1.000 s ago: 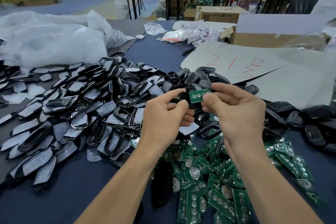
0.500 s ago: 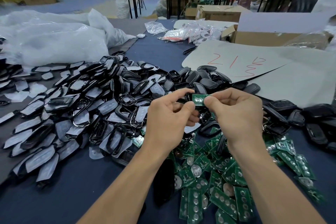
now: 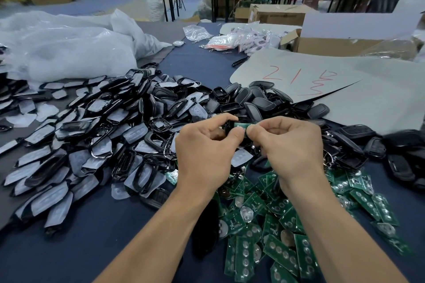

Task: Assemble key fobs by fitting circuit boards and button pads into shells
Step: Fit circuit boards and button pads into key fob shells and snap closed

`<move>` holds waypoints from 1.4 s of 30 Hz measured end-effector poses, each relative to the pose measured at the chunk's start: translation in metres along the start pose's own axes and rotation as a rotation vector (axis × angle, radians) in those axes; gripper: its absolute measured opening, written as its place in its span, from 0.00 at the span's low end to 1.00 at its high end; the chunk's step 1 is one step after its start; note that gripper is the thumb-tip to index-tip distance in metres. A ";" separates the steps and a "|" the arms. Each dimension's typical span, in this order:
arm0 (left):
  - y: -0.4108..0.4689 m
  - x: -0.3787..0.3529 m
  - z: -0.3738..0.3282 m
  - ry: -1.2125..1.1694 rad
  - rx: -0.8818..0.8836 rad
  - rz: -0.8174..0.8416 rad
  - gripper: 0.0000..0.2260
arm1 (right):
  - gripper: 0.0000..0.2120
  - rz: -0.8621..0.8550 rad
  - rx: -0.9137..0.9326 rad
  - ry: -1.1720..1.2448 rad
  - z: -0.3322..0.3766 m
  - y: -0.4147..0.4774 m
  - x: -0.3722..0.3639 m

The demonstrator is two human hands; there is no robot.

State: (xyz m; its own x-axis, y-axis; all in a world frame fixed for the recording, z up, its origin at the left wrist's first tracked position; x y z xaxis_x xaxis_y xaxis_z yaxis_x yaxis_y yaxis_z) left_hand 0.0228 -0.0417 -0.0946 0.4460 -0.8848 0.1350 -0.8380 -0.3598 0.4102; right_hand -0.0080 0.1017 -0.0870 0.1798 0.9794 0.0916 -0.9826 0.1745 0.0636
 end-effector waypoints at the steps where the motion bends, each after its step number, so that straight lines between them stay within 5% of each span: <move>1: -0.001 0.000 0.000 0.011 -0.011 -0.007 0.09 | 0.07 0.004 -0.008 0.006 -0.001 0.000 0.000; 17: -0.003 -0.003 0.004 -0.103 0.053 0.115 0.17 | 0.05 0.023 -0.050 0.080 -0.002 0.007 0.009; 33: -0.005 -0.006 -0.002 -0.150 0.075 0.070 0.18 | 0.06 0.074 -0.028 0.037 0.001 0.014 0.019; 42: -0.001 -0.006 -0.004 -0.291 0.136 0.055 0.17 | 0.09 0.180 -0.107 0.237 0.007 0.010 0.019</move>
State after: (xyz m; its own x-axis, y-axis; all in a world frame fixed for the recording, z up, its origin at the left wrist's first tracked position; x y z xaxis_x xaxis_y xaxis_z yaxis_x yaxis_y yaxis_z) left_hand 0.0221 -0.0352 -0.0920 0.3065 -0.9446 -0.1175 -0.9016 -0.3277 0.2824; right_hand -0.0141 0.1211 -0.0773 -0.0013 0.9897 -0.1432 -0.9992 -0.0069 -0.0382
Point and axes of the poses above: each hand's wrist, its own y-axis towards the middle knuckle, its own x-axis out of the back of the hand, z = x × y, the point moved 2 cm from there along y, towards the middle knuckle, and after that the axes turned 3 degrees about -x, right-handed, at the moved point
